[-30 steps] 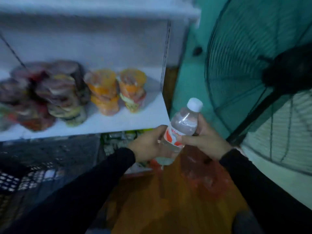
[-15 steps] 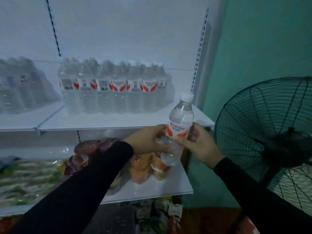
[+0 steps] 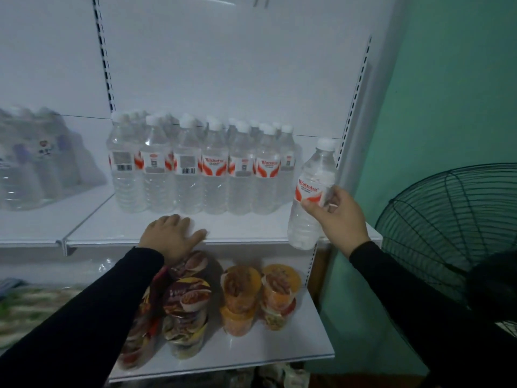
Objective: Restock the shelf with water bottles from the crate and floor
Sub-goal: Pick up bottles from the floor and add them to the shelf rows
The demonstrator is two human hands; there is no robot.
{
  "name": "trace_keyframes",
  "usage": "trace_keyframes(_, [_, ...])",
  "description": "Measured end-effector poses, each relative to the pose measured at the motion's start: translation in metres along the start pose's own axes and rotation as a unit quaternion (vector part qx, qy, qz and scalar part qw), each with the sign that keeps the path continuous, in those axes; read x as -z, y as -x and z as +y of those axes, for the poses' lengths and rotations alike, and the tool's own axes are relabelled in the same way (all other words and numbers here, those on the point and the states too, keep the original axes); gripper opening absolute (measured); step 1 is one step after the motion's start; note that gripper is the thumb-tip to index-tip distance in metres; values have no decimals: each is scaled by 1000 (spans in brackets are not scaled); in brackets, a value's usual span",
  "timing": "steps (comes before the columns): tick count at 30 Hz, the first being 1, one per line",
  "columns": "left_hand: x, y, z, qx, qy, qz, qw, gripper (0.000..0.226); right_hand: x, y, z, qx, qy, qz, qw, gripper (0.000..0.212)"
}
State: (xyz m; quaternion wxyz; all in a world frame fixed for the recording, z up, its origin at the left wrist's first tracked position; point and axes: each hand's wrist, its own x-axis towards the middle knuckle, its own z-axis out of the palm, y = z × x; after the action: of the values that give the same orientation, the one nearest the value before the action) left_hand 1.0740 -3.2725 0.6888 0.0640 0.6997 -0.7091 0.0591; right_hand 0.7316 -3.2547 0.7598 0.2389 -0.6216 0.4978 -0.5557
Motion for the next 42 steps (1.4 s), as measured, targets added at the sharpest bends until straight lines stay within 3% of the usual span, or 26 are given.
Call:
trace_keyframes(6, [-7,-2,5,35,29,25,999,104,-23,-45,18,-7,10,4,1000,47])
trace_keyframes(11, [-6,-2,6,57,34,28,997,131,-43,-70,30,5,26,32,999,50])
trace_keyframes(18, [-10,-4,5,52,28,49,997,121,-61,-98,53,2,55,64,996,58])
trace_keyframes(29, [-13,-6,2,59,28,43,997,124,-49,-73,93,-15,54,-57,997,64])
trace_keyframes(37, [-11,-5,4,56,30,52,997,126,-58,-82,97,-29,69,-42,996,64])
trace_keyframes(42, [-10,-4,5,62,38,51,996,128,-68,-93,102,-37,95,-43,994,77])
